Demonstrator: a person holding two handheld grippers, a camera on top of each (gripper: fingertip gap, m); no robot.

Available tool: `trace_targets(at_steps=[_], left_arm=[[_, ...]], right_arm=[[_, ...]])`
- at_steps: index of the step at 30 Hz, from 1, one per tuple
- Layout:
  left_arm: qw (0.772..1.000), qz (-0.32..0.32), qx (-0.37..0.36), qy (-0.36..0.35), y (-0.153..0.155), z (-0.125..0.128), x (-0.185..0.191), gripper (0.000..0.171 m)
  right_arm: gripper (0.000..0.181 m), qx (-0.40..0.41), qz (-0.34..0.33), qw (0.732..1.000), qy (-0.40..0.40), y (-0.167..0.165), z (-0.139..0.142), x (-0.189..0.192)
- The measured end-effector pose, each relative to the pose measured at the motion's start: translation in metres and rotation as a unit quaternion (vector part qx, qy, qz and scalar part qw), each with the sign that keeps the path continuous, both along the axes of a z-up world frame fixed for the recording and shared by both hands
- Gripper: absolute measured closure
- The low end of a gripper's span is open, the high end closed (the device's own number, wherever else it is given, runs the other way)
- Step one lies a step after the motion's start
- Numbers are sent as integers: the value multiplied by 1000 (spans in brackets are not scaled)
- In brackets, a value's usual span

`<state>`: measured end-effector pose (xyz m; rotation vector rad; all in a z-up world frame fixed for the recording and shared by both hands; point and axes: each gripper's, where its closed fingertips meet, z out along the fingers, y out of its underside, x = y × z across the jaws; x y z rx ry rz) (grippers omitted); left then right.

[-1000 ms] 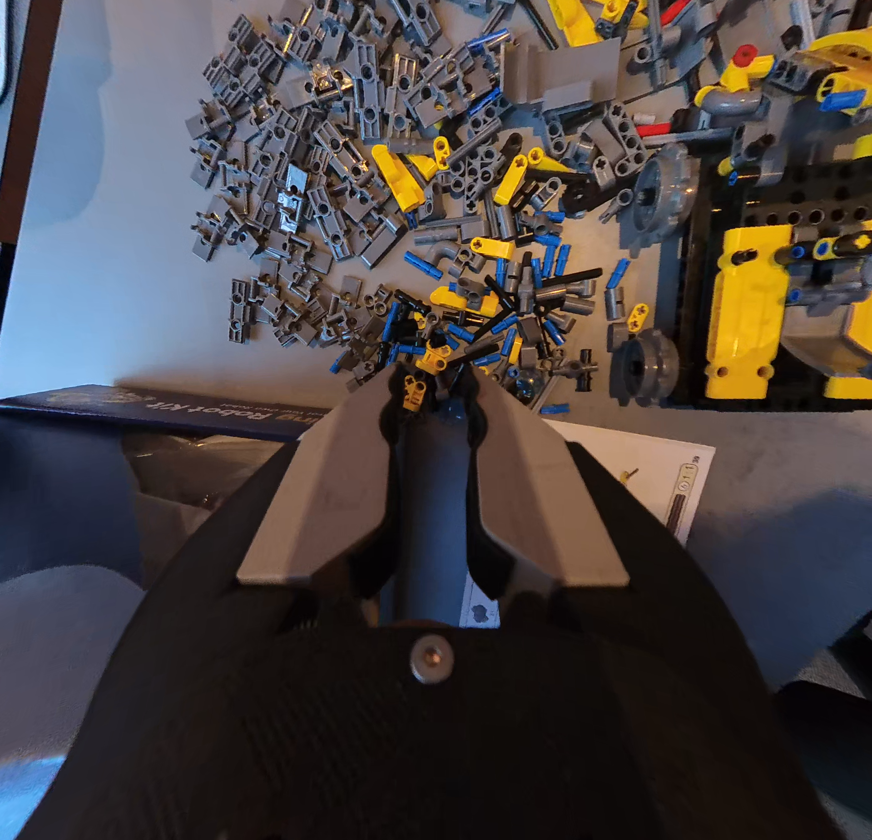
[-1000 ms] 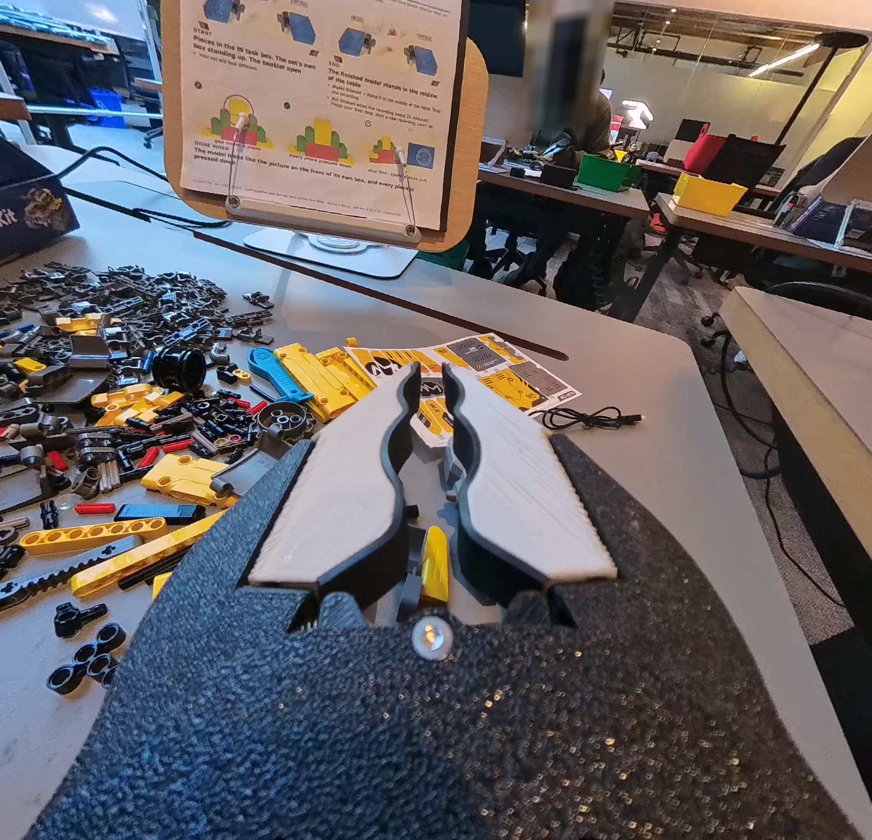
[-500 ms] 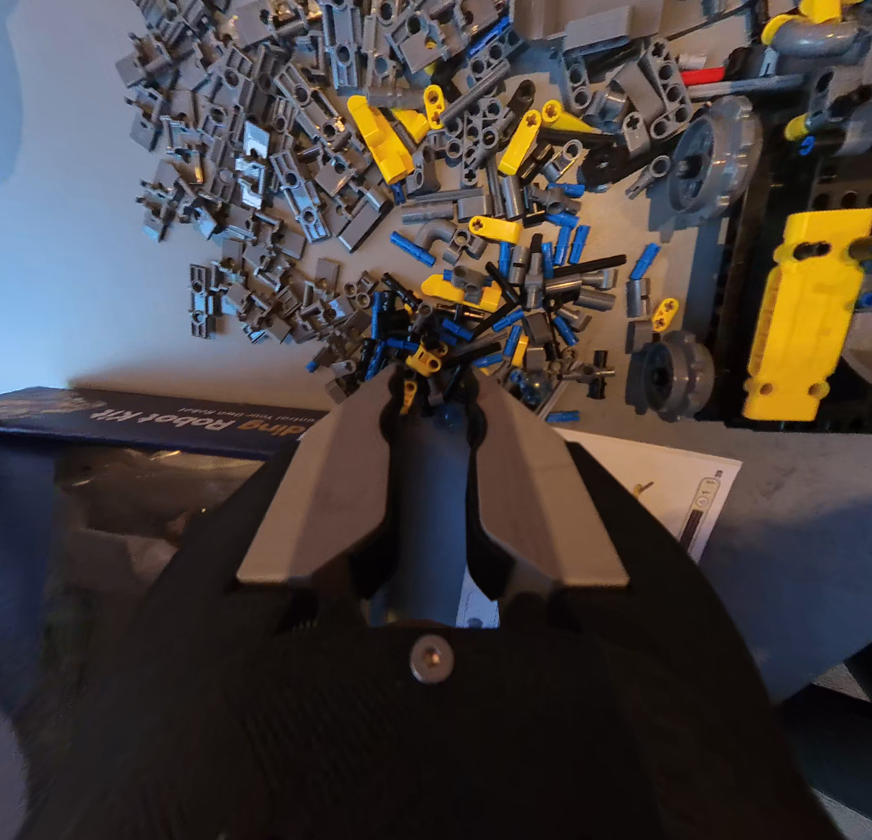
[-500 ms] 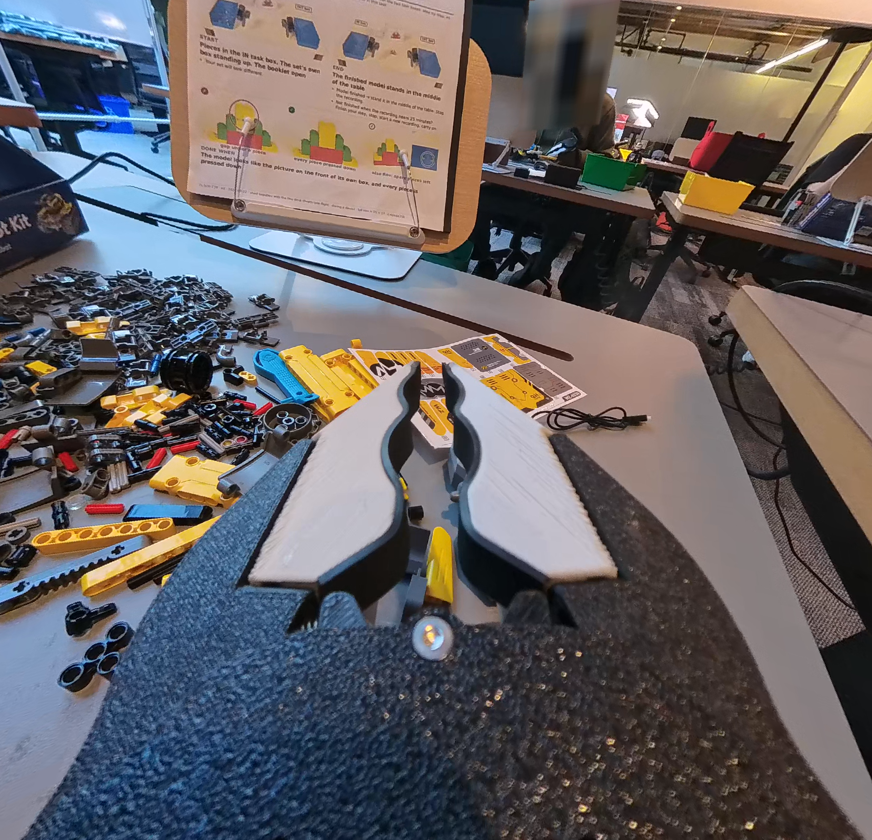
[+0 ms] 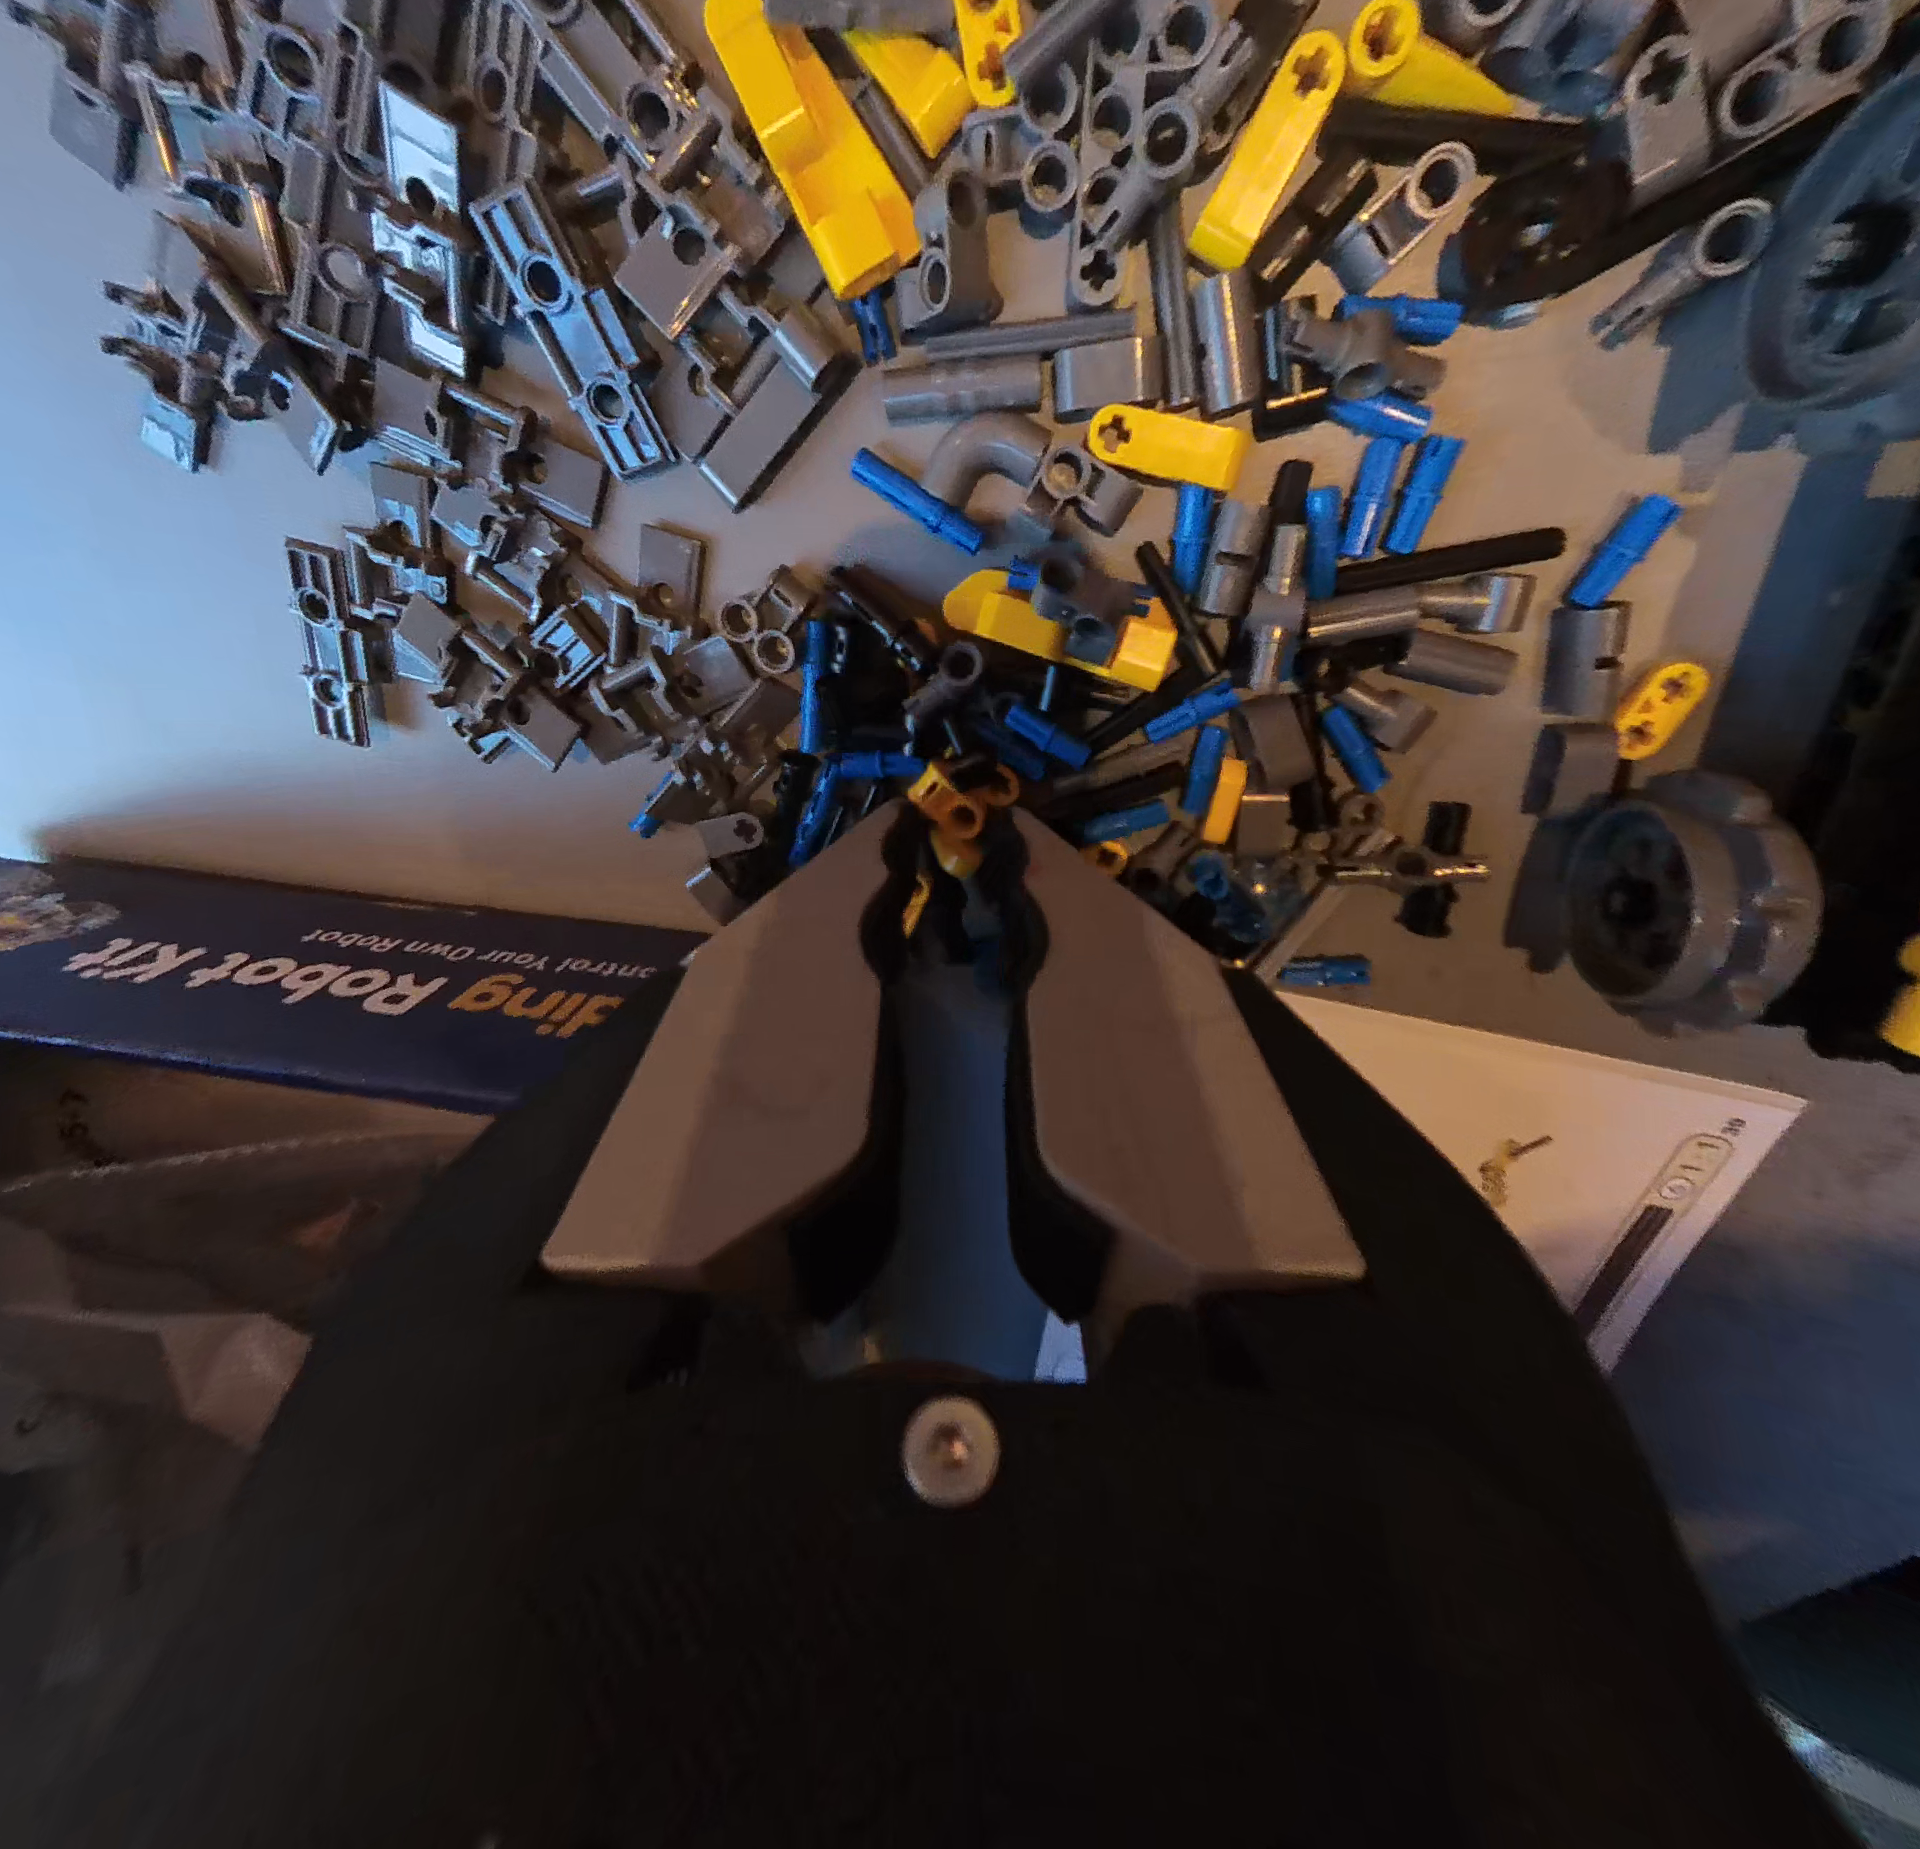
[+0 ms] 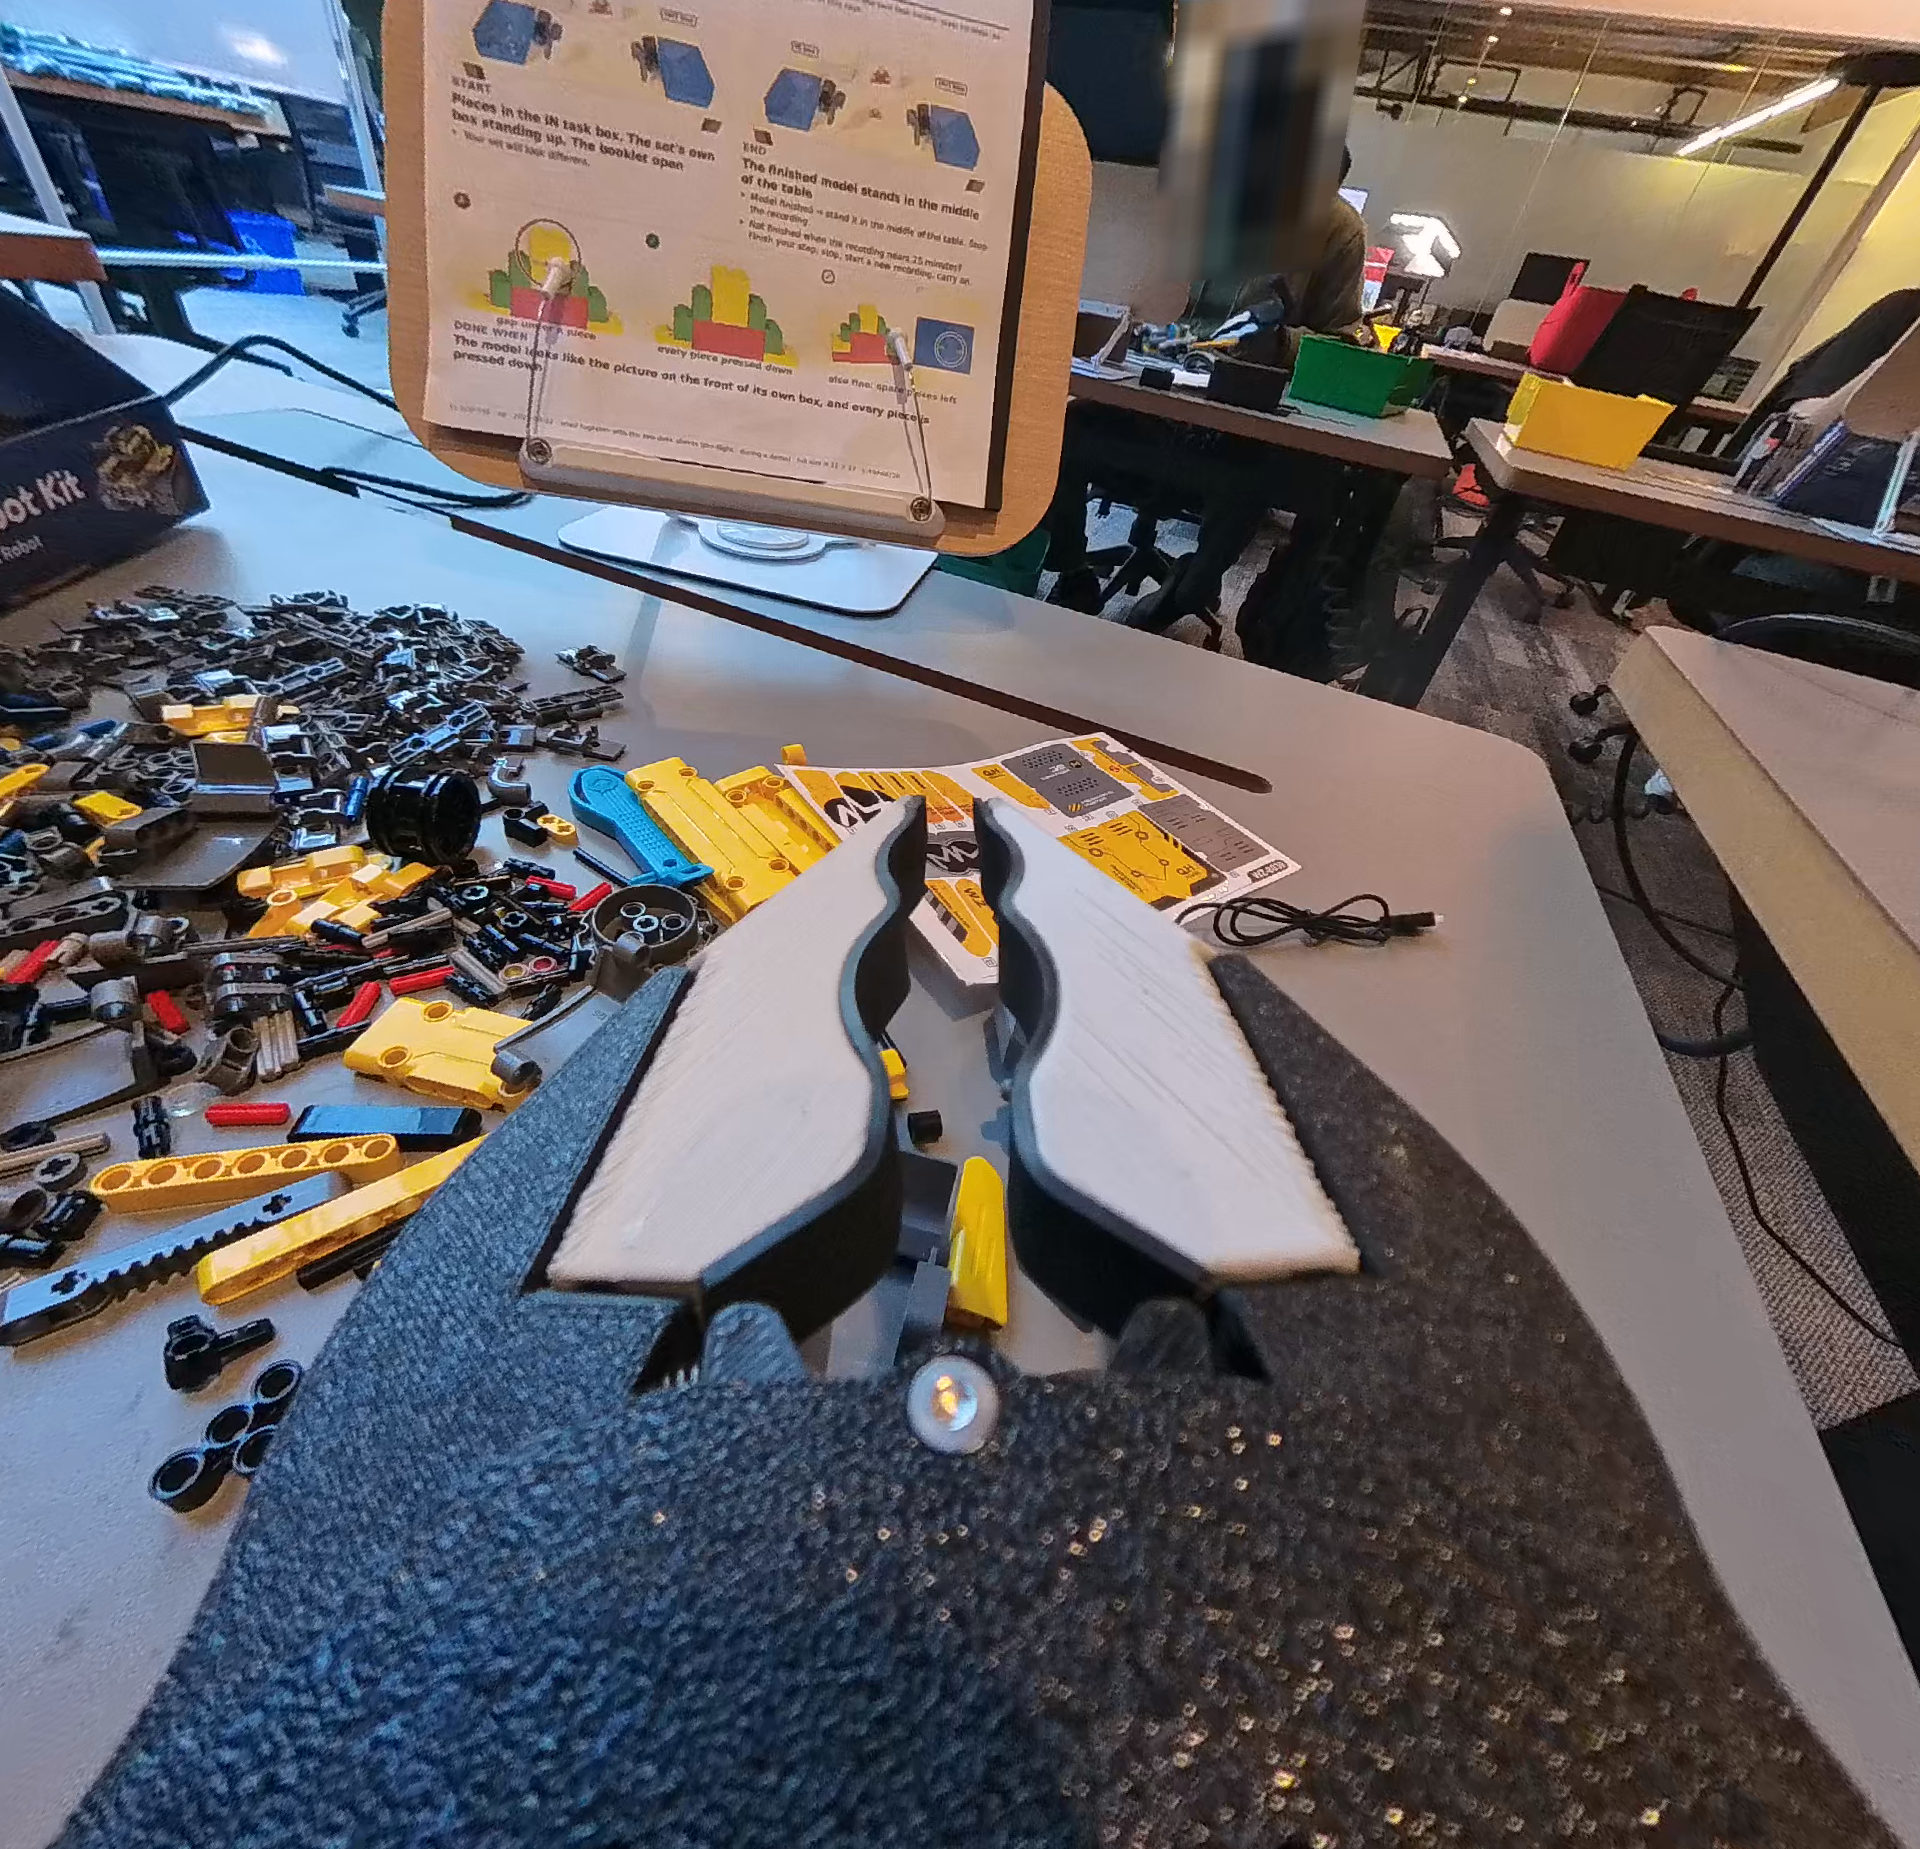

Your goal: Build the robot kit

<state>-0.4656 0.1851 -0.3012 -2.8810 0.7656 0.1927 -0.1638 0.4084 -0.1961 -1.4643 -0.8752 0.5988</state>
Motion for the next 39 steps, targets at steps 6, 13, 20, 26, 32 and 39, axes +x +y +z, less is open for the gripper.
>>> trace_targets(at_steps=[6,13,20,26,32,39], left_arm=[[998,12,35,-56,18,6,9,165],[997,17,43,-59,18,11,7,165],[997,6,29,-75,18,2,15,164],[996,19,47,-77,25,5,10,163],[993,30,74,-85,30,18,6,163],[994,22,62,-81,26,16,7,161]], right_arm=[[173,0,2,1000,-3,-1,-1,-1],[173,-2,3,1000,-3,-1,-2,-2],[174,-1,5,1000,-2,-2,-1,-2],[174,-2,8,1000,-2,-2,-1,-2],[174,-3,10,1000,-3,-3,-2,-3],[175,-3,10,1000,-3,-3,-2,-3]])
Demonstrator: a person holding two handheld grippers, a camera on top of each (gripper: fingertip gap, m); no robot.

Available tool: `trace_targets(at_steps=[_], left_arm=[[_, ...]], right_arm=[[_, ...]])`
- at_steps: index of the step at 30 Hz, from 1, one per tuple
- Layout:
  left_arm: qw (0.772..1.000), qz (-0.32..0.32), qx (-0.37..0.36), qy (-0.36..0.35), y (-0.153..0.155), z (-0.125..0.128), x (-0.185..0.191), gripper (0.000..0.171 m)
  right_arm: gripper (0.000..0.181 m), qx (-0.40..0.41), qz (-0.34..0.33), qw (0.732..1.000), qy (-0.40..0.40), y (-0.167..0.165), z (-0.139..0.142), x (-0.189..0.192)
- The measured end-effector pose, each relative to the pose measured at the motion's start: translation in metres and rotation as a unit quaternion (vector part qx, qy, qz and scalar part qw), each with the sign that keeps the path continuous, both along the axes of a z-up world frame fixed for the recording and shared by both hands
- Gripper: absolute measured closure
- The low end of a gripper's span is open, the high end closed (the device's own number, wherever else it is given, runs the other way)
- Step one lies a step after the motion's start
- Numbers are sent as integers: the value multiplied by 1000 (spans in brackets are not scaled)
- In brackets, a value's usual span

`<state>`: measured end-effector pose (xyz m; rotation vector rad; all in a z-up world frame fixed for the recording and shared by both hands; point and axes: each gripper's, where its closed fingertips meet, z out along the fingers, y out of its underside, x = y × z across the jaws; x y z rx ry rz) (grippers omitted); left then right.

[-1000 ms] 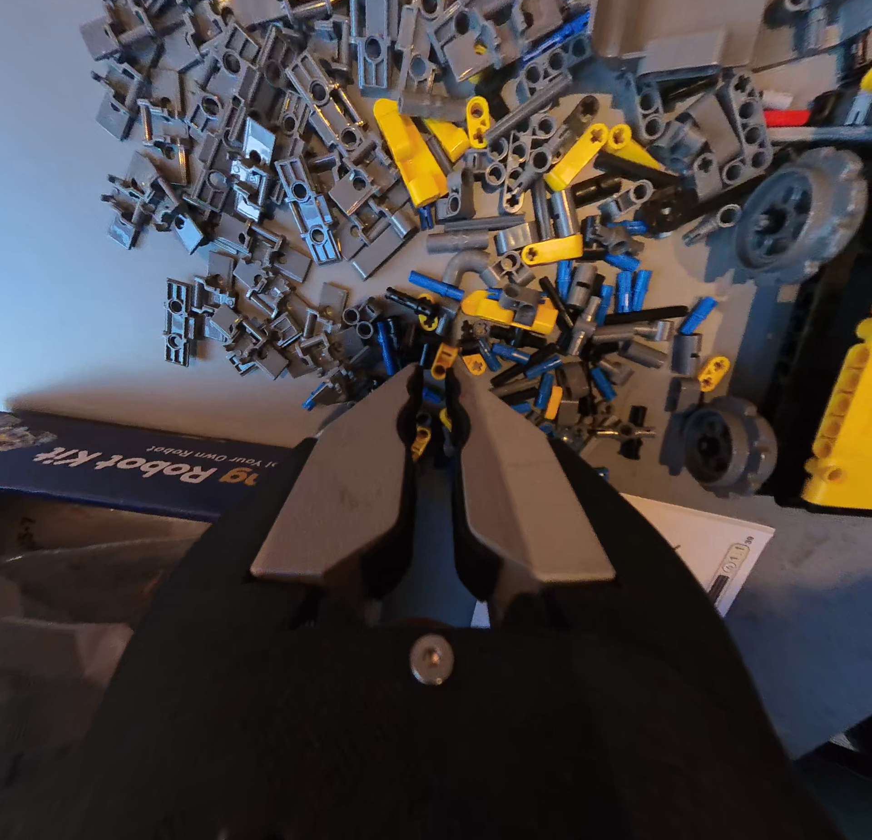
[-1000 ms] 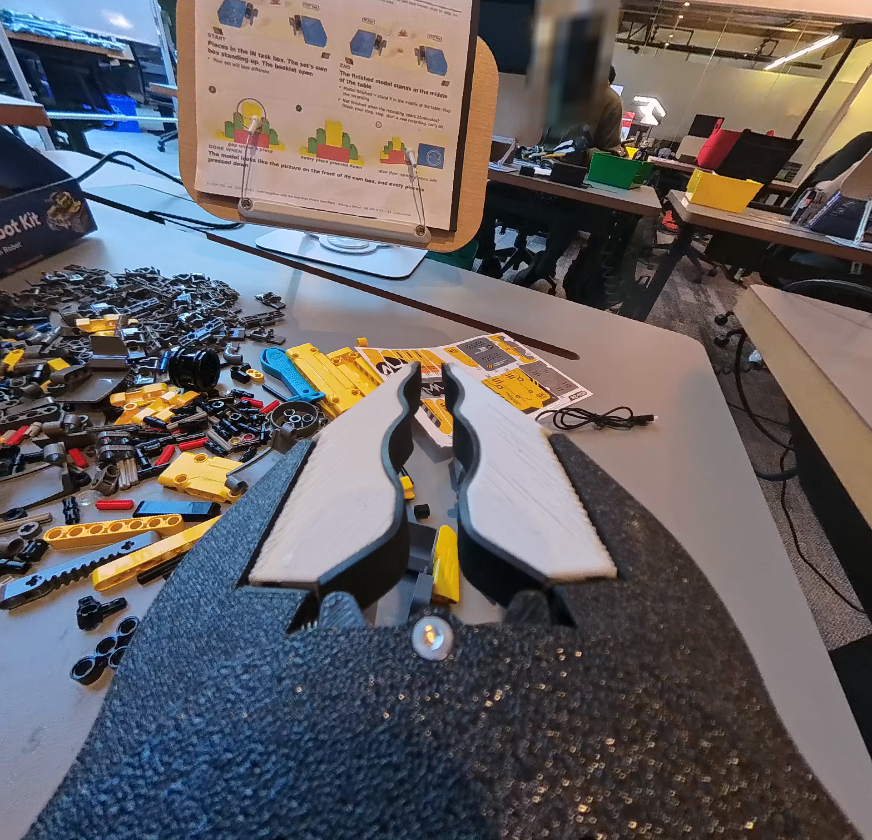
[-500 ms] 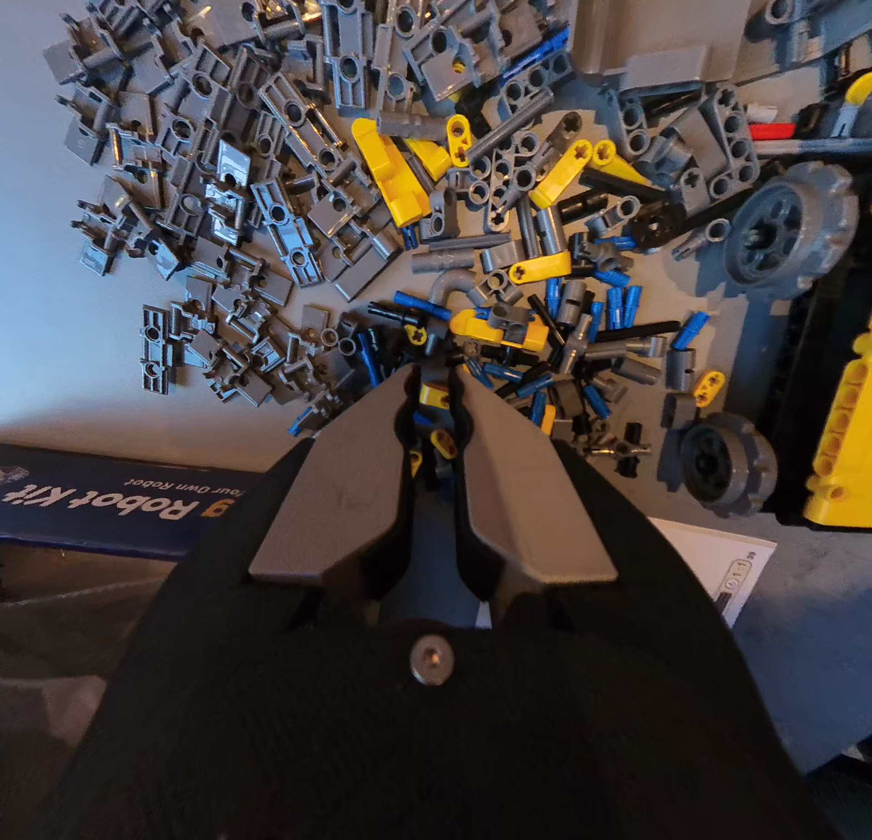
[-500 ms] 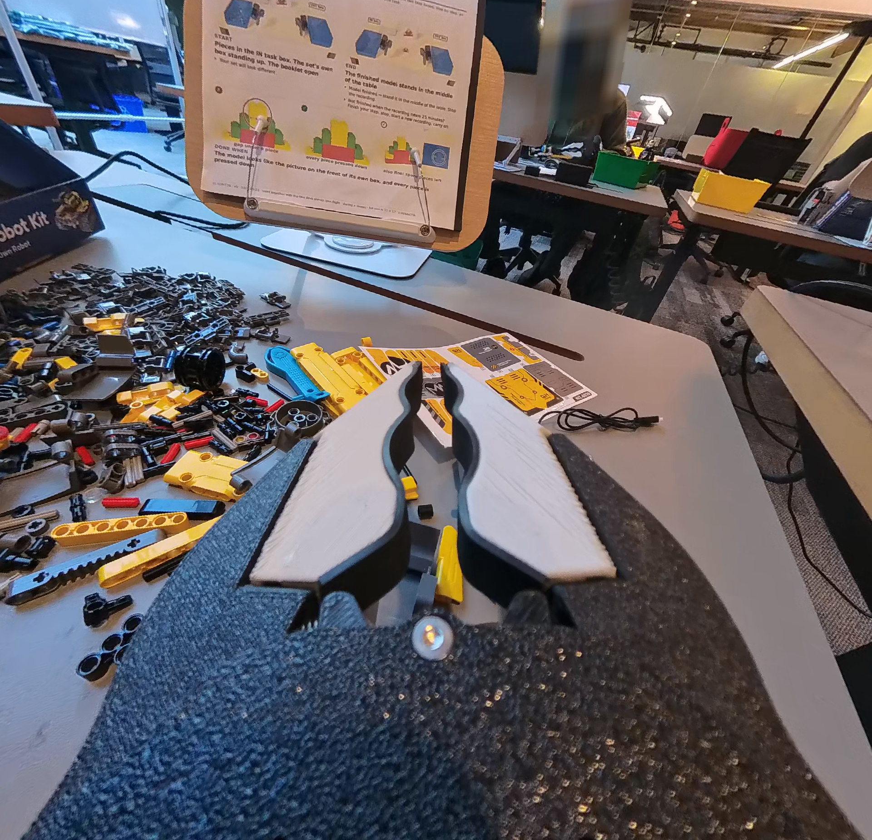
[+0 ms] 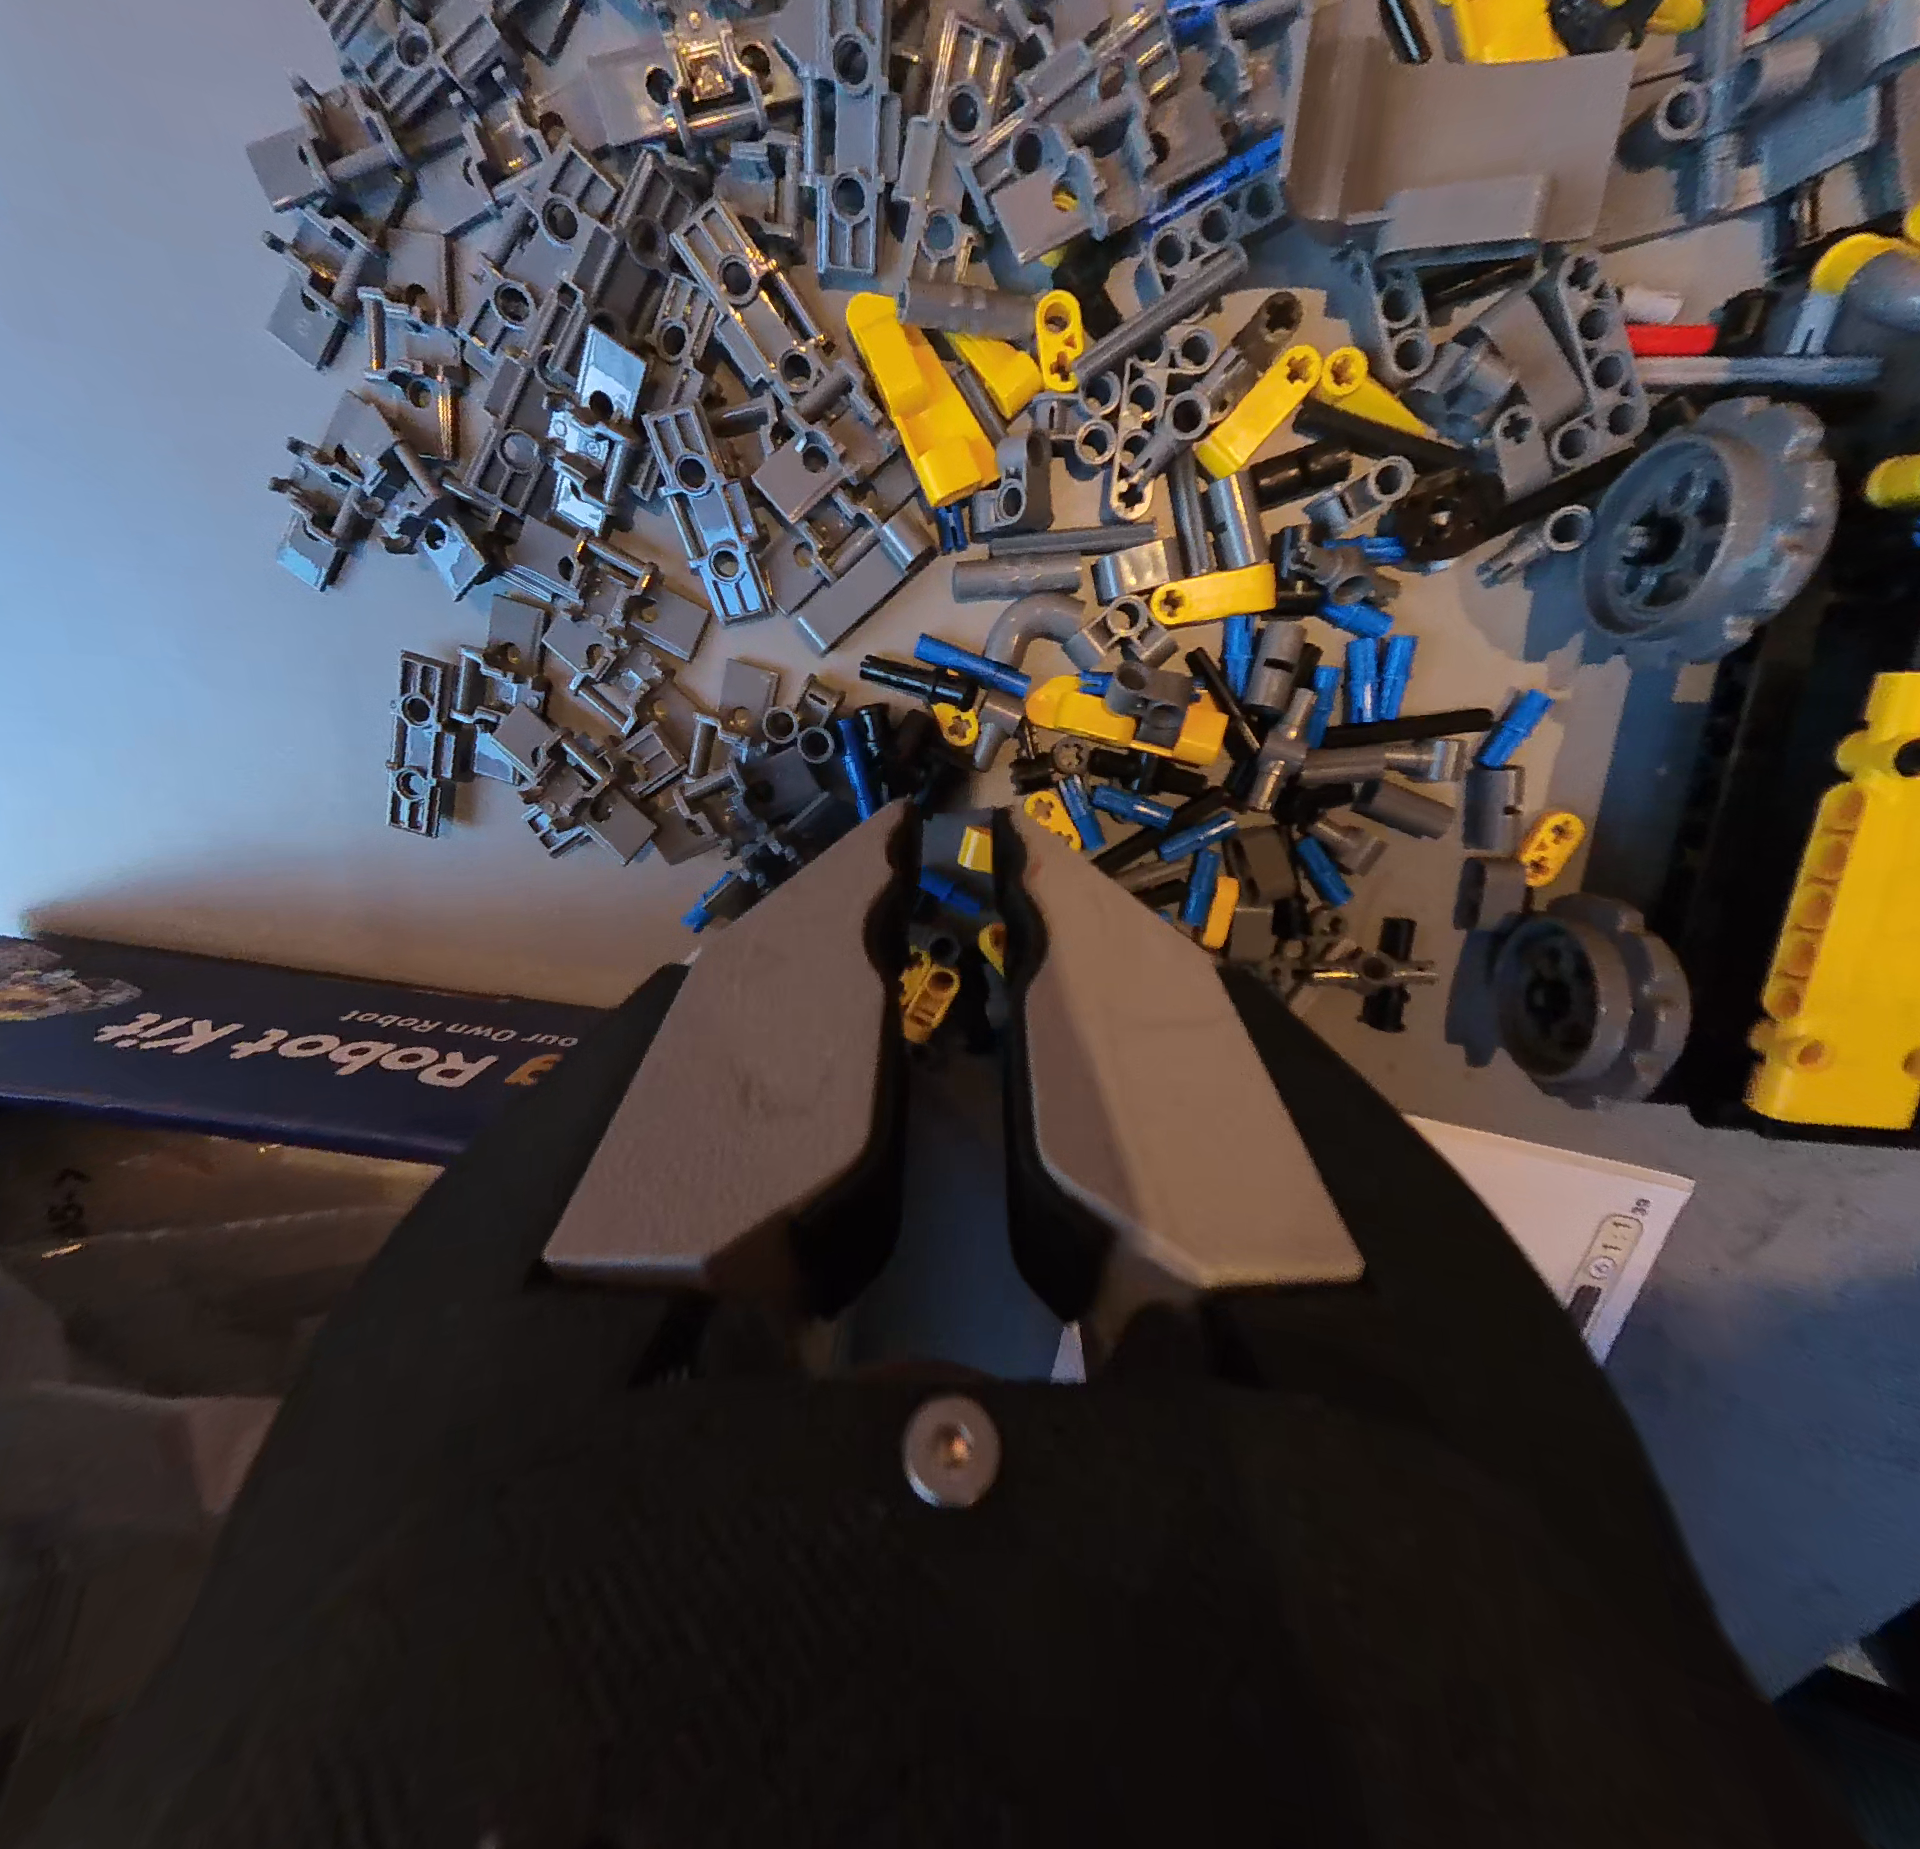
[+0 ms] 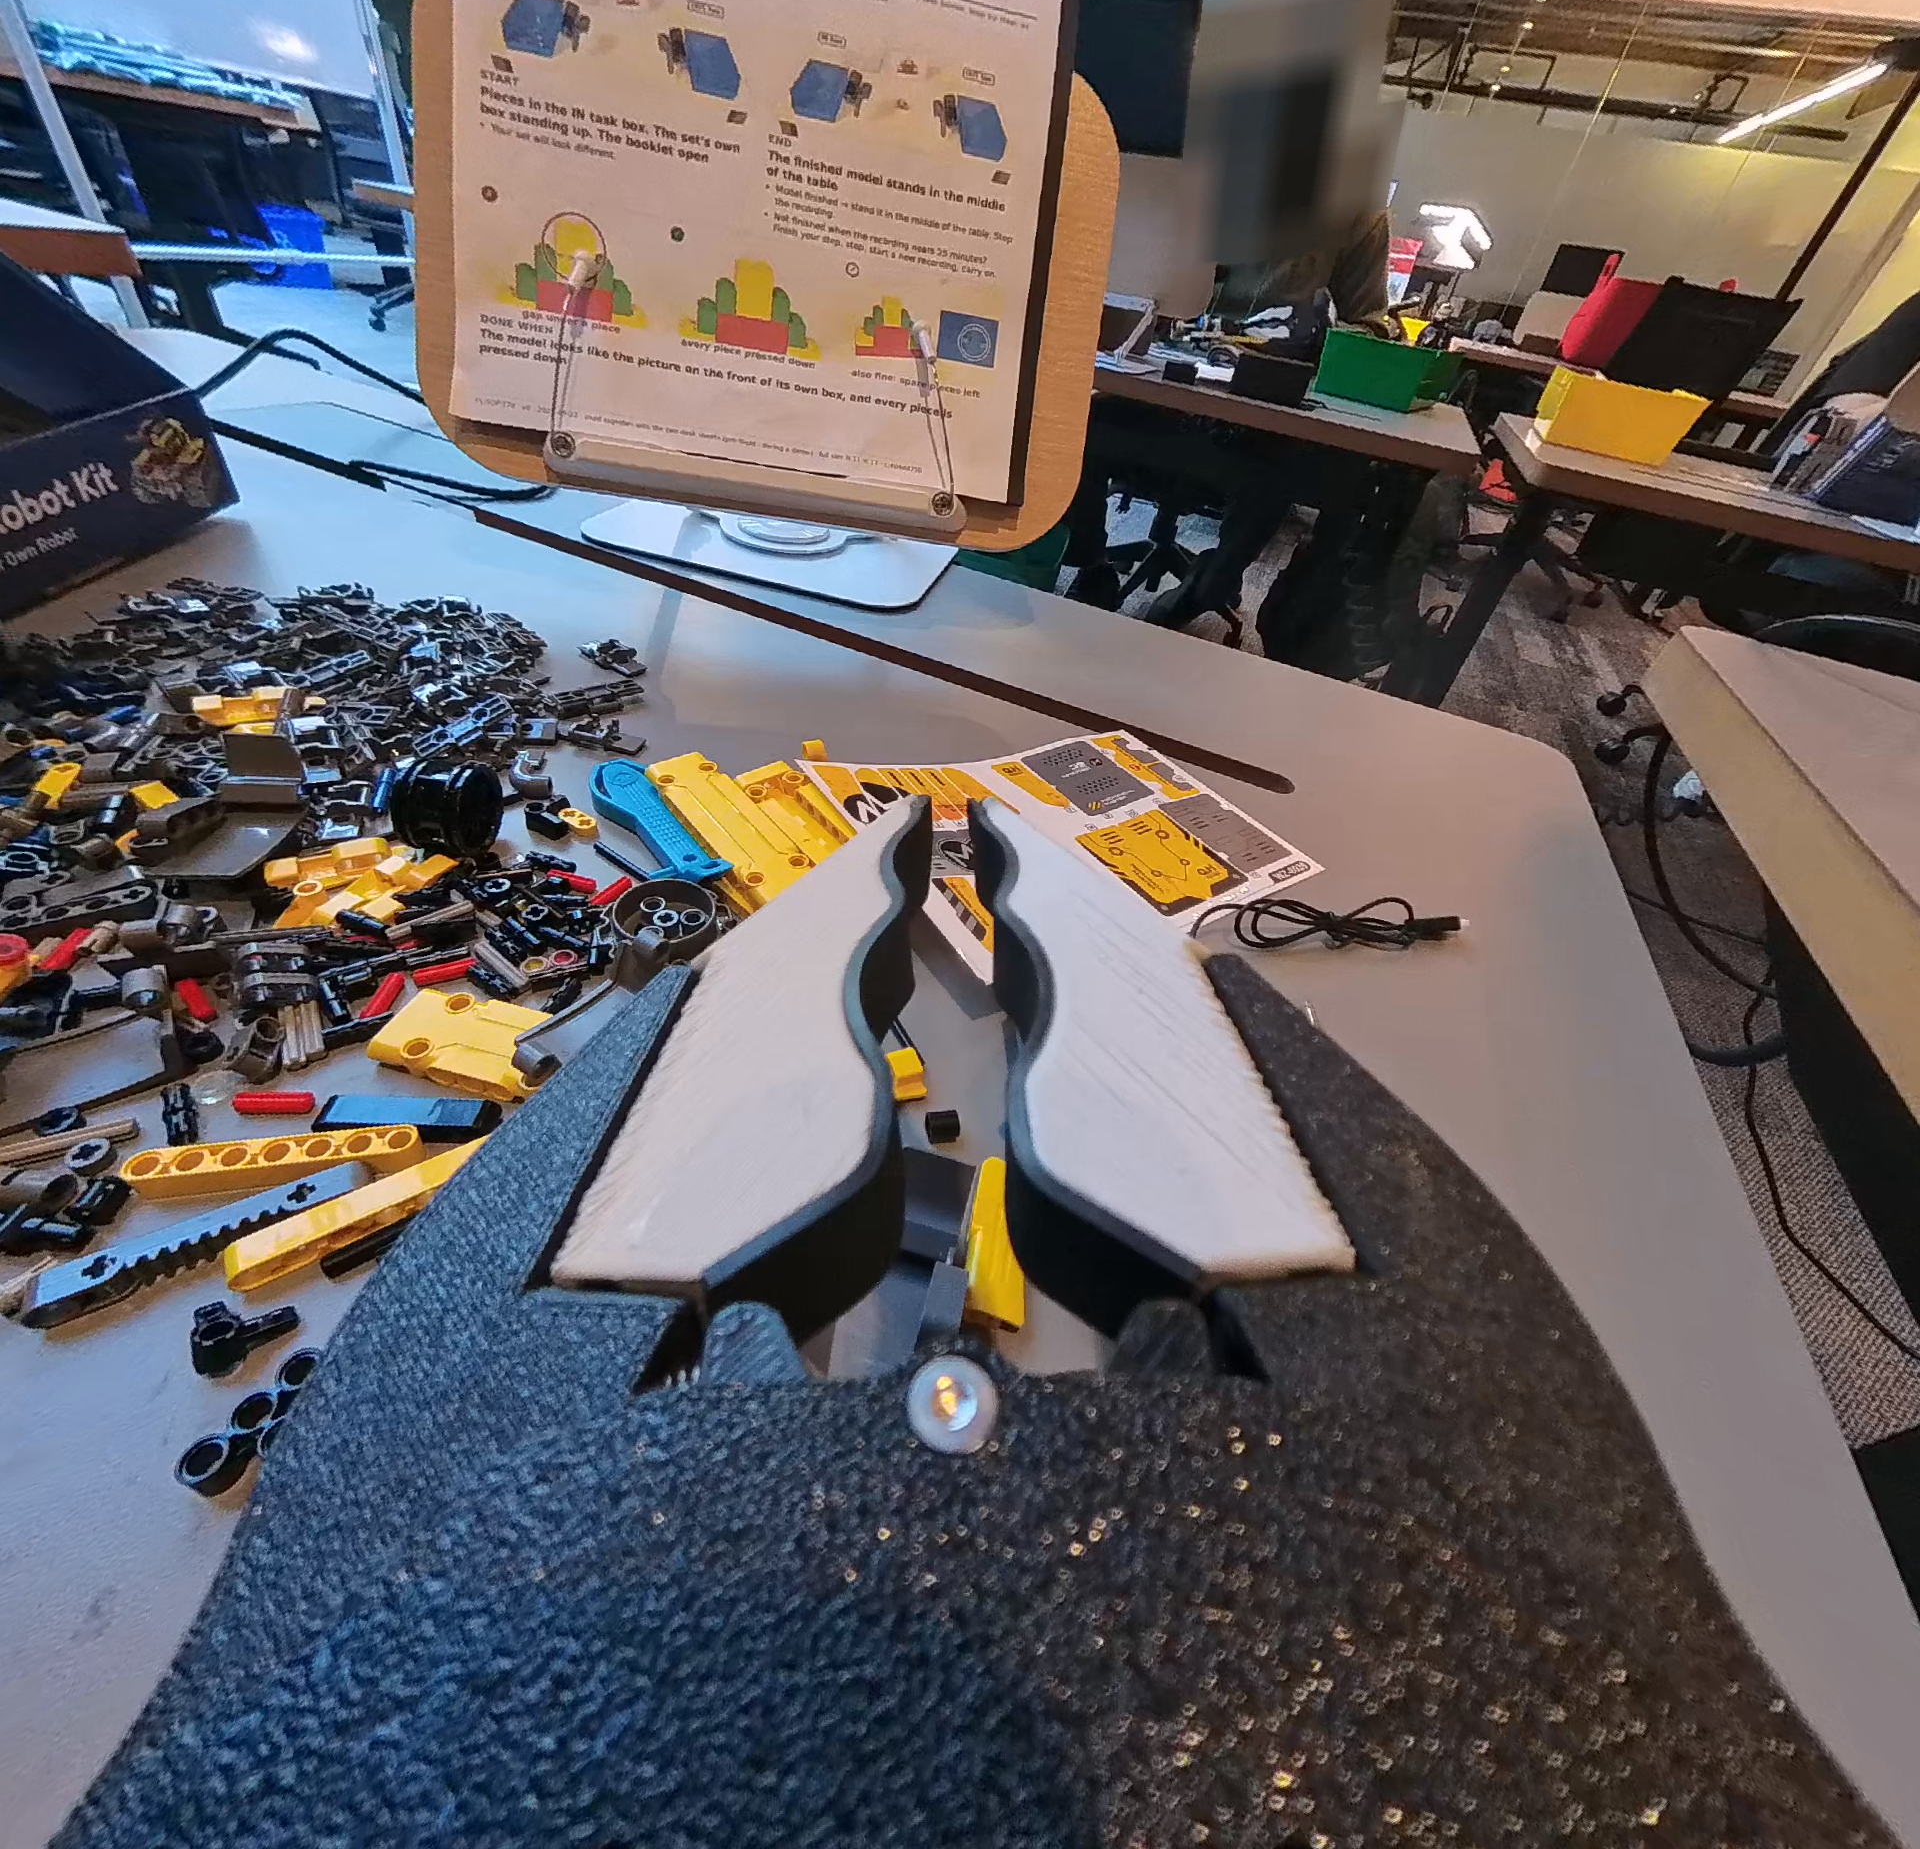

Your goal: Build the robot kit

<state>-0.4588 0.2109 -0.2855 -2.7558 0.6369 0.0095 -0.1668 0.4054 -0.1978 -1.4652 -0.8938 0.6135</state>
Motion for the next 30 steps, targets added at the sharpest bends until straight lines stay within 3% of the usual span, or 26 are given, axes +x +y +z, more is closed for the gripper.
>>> trace_targets(at_steps=[13,18,30], left_arm=[[999,39,-15,15,-8,2,-9,159],[998,48,22,18,4,11,-12,155],[998,44,10,36,0,8,-27,156]], right_arm=[[175,-2,1,1000,0,0,0,0],[175,-2,1,1000,0,0,0,0],[175,-5,4,1000,1,-1,0,-1]])
